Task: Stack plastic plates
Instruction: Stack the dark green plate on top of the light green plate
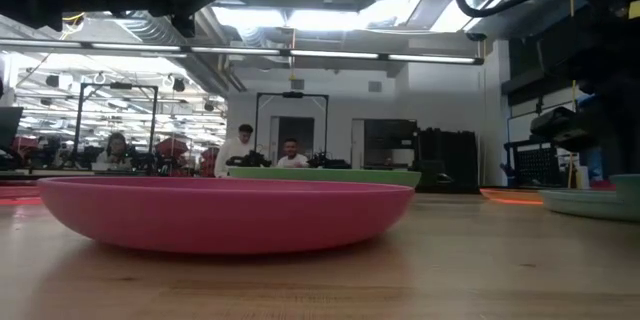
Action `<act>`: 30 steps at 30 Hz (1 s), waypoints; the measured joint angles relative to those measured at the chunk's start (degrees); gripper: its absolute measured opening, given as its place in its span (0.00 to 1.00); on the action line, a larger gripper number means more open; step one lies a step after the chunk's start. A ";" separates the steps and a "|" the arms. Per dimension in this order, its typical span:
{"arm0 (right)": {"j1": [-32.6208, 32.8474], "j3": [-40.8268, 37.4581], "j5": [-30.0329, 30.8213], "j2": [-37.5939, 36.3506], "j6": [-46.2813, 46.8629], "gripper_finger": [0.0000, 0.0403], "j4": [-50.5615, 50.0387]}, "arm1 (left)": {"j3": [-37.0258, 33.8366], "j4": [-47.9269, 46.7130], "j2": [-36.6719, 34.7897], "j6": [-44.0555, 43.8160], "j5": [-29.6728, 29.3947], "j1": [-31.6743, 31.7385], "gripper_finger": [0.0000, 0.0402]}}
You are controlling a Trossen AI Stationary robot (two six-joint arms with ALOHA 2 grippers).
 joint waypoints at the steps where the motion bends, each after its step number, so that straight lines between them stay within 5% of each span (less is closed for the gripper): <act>1: 0.00 0.00 0.06 0.00 0.03 0.02 0.05 | 0.00 0.00 0.00 0.01 0.00 0.01 0.01; 16: -0.32 5.62 1.65 -0.17 -2.67 0.00 -1.11 | 0.00 0.02 0.00 0.61 0.04 0.00 0.01; 30: -13.82 8.96 -1.80 -5.72 -11.79 0.00 -4.94 | 0.00 0.39 -0.02 0.59 0.28 0.00 0.01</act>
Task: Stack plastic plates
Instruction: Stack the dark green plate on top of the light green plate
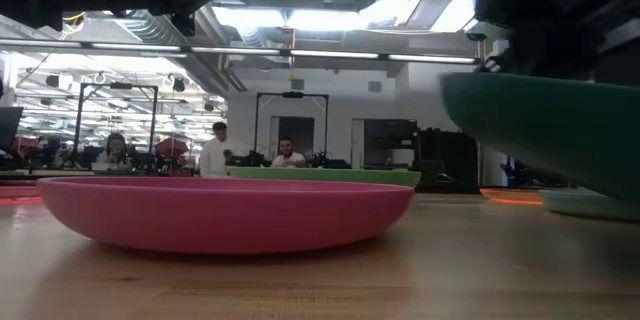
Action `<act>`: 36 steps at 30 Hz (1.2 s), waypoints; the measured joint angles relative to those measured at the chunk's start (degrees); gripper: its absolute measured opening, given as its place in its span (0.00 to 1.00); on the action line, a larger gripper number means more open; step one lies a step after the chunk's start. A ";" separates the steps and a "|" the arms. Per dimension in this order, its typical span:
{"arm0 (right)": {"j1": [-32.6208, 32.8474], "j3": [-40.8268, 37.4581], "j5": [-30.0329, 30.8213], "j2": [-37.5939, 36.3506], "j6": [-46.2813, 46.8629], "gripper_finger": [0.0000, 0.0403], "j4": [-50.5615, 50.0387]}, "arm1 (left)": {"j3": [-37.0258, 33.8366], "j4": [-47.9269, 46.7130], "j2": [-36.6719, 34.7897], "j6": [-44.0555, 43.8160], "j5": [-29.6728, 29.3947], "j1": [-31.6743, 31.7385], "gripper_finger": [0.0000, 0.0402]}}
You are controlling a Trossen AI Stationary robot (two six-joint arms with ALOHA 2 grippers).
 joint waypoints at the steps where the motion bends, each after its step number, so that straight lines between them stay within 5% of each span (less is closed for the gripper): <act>1: -1.16 0.00 -0.03 -0.95 -0.29 0.00 0.16 | 0.00 0.03 0.00 0.00 0.00 0.00 0.01; 12: -12.82 0.00 -1.87 -7.05 -1.73 0.00 3.05 | 0.00 0.29 0.00 0.46 -0.02 0.00 0.01; 36: -33.16 0.00 -2.23 -5.41 -0.95 0.00 18.24 | -0.02 -0.15 0.00 0.87 -0.04 0.00 0.01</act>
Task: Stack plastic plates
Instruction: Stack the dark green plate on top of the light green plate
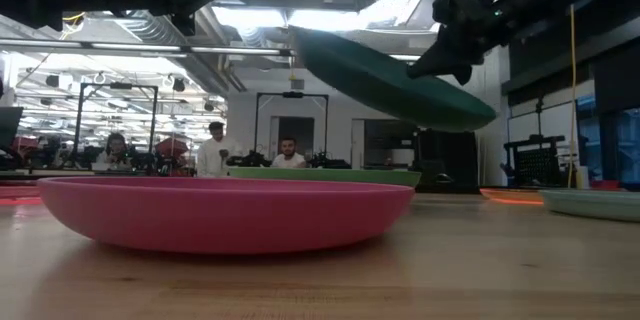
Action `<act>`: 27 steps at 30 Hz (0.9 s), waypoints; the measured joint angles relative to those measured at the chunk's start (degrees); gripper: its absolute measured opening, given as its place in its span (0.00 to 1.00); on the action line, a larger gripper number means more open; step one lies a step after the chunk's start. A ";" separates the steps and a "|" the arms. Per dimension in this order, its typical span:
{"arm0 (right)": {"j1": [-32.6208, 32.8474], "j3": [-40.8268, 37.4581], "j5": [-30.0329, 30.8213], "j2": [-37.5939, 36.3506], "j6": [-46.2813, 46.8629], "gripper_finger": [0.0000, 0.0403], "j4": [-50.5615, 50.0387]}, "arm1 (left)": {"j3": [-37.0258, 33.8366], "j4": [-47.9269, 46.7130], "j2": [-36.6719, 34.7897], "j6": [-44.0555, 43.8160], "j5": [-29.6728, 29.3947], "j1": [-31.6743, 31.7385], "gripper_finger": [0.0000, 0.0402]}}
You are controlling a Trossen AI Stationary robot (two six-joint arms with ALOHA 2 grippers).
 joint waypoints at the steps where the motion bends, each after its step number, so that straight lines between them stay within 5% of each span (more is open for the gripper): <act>1: -0.57 0.00 0.01 0.44 0.02 0.00 1.28 | 0.00 0.00 0.00 0.02 0.00 0.00 0.01; 27: -7.06 0.00 2.73 21.46 3.68 0.00 25.77 | 0.00 0.48 0.00 0.11 -0.42 0.15 0.01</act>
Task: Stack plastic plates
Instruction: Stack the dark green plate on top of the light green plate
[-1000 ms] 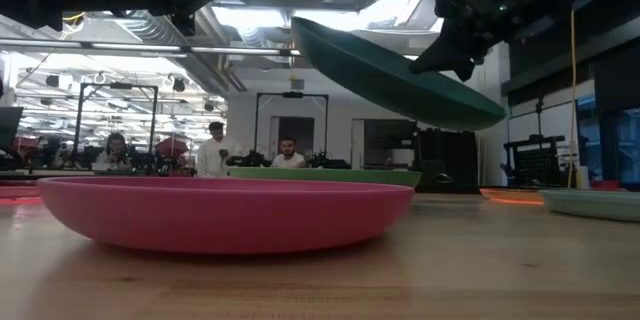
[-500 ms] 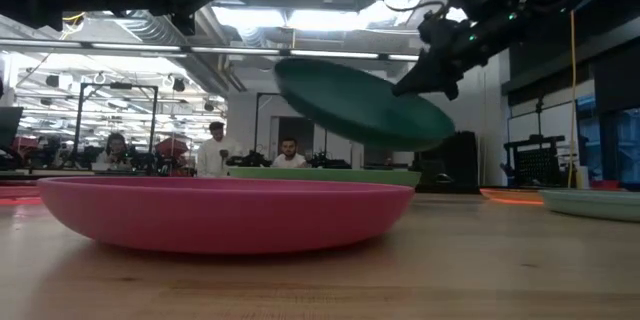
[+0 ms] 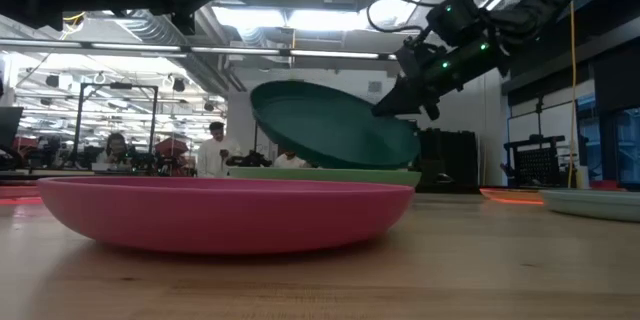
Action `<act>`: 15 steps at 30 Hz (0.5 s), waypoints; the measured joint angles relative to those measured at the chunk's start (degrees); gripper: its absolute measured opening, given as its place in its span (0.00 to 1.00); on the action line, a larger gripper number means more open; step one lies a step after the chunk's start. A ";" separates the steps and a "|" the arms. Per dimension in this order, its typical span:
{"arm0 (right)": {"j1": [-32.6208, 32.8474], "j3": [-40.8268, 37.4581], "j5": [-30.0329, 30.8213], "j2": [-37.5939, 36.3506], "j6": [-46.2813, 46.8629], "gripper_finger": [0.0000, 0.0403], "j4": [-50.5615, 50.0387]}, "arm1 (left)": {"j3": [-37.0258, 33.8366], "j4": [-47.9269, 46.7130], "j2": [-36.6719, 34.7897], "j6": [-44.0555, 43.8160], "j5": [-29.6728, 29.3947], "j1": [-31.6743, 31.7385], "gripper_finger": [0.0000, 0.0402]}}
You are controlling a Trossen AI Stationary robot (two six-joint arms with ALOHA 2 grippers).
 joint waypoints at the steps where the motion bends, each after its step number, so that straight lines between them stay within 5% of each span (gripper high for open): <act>1: 0.00 0.00 0.02 0.74 0.56 0.00 0.91 | 0.00 -0.01 0.01 0.02 0.00 0.00 0.01; 15: 0.02 0.00 1.36 8.08 1.74 0.00 4.18 | 0.00 -0.02 0.00 0.00 0.00 0.07 0.01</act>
